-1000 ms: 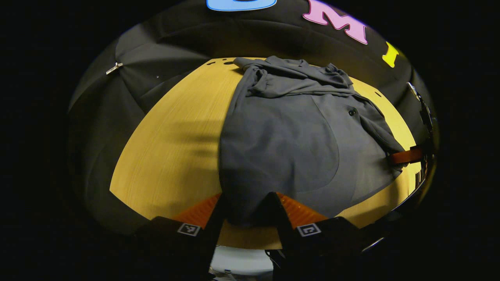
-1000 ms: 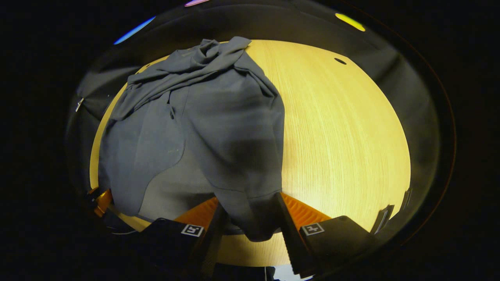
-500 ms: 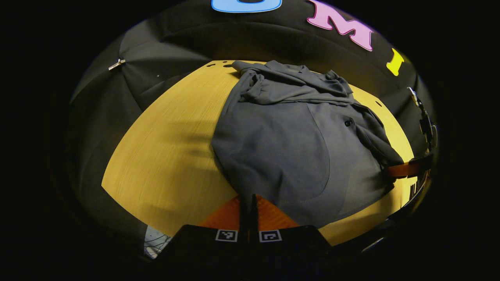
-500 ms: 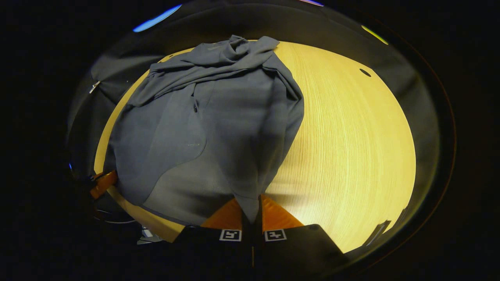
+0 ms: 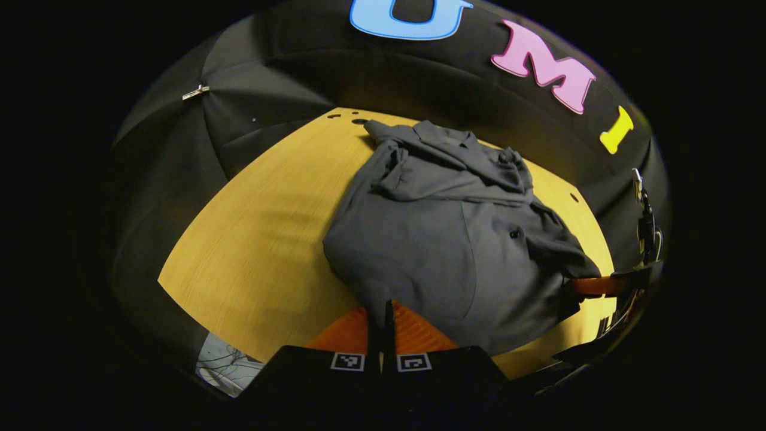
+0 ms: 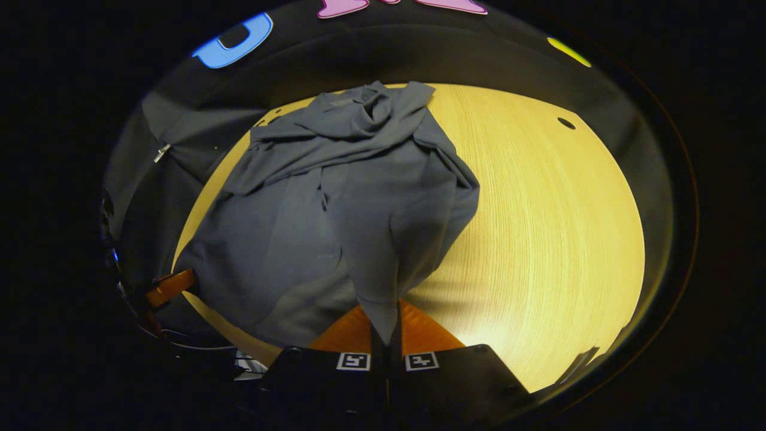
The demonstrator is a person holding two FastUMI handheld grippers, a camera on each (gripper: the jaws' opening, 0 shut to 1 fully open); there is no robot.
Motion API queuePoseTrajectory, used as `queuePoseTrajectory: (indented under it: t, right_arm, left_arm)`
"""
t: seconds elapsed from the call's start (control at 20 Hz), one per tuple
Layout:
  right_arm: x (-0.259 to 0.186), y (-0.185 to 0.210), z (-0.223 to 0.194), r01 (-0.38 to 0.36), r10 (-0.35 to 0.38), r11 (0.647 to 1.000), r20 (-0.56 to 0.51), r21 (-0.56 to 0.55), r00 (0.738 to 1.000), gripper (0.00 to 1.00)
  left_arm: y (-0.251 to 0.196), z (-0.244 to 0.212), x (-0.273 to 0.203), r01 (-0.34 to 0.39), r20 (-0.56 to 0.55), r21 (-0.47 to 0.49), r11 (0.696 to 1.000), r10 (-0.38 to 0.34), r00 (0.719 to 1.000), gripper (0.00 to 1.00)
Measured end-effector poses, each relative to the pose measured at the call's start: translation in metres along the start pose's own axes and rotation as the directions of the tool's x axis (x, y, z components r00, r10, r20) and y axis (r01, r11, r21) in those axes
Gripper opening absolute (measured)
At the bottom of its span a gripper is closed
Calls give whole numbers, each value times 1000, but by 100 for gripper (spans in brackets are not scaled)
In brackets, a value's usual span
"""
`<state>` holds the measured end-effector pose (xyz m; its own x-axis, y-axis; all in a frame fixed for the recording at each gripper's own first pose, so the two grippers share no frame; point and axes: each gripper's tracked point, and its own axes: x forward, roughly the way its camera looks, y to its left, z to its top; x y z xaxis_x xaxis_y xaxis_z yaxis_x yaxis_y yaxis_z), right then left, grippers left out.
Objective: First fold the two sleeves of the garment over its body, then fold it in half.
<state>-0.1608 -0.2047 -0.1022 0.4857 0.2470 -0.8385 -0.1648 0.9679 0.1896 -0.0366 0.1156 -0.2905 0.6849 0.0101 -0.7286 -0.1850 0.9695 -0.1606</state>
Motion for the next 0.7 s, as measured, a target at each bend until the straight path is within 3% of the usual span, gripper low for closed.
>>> queuePoseTrajectory:
  t: [0.2, 0.35, 0.7]
  right_arm:
    - [-9, 10, 39, -30, 31, 999, 66, -24, 997, 6]
    - [-15, 18, 72, -52, 56, 998, 120, -35, 991, 6]
    - [-14, 21, 152, -78, 89, 995, 232, -58, 969, 7]
  left_arm:
    - [-9, 40, -8, 18, 51, -39, 999, -16, 999, 6]
    - [-14, 76, -12, 25, 101, -33, 999, -22, 995, 2]
    - [-26, 158, -9, 43, 195, -26, 999, -37, 980, 6]
